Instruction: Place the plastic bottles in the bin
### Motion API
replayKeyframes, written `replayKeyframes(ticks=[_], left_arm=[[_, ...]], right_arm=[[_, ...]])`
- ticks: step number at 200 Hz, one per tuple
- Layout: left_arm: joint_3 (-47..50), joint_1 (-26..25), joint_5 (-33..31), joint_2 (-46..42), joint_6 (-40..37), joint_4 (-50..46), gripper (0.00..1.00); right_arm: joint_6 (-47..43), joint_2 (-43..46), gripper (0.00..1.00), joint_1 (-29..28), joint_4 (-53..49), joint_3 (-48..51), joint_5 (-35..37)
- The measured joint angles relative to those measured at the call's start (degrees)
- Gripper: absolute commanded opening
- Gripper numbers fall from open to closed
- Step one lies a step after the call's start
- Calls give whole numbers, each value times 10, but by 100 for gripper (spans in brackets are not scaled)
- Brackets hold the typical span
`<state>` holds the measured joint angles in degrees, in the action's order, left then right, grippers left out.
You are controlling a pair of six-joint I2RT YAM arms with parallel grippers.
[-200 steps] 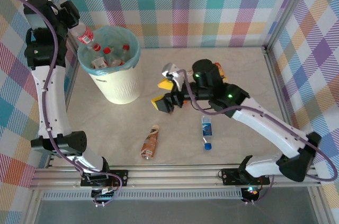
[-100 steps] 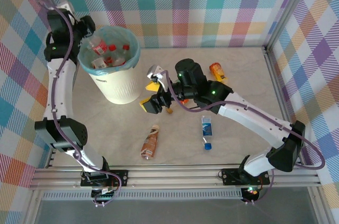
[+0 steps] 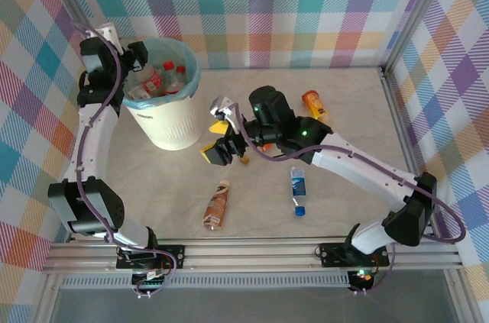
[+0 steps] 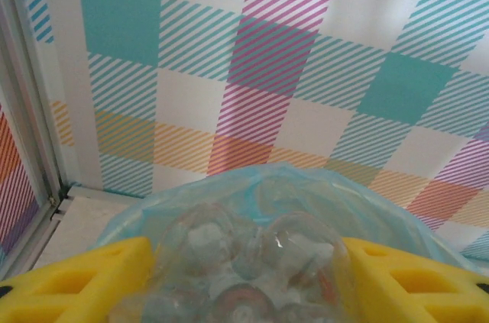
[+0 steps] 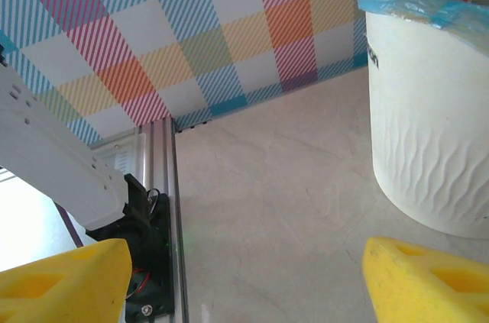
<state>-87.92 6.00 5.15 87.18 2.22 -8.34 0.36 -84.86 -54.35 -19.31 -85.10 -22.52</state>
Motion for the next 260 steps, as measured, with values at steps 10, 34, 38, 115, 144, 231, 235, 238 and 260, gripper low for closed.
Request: replayKeyframes(ticks=[10, 34, 38, 115, 144, 231, 235, 238, 260], left_arm=[[0, -6, -5, 0, -10, -1, 44], [-19, -19, -27, 3, -32, -18, 43], [-26, -21, -32, 5, -35, -22, 43], [-104, -26, -82, 45, -48, -41, 44], [-61, -26, -71, 44, -35, -34, 48], [-36, -26, -60, 44, -40, -20, 54], [-36, -26, -59, 44, -40, -20, 55], [-36, -26, -58, 44, -41, -20, 55], [-34, -26, -50, 44, -45, -21, 58]], right_arm=[[0, -2, 79, -1, -2, 0, 0], [0, -3, 79, -2, -4, 0, 0], [0, -3, 79, -2, -4, 0, 0], [-13, -3, 79, -4, -18, 0, 0], [-13, -3, 80, -4, -21, 0, 0], [-13, -14, 80, -4, -27, 0, 0], [-13, -14, 80, -4, -27, 0, 0], [-13, -15, 80, -4, -27, 0, 0], [-13, -17, 80, -4, -28, 0, 0]])
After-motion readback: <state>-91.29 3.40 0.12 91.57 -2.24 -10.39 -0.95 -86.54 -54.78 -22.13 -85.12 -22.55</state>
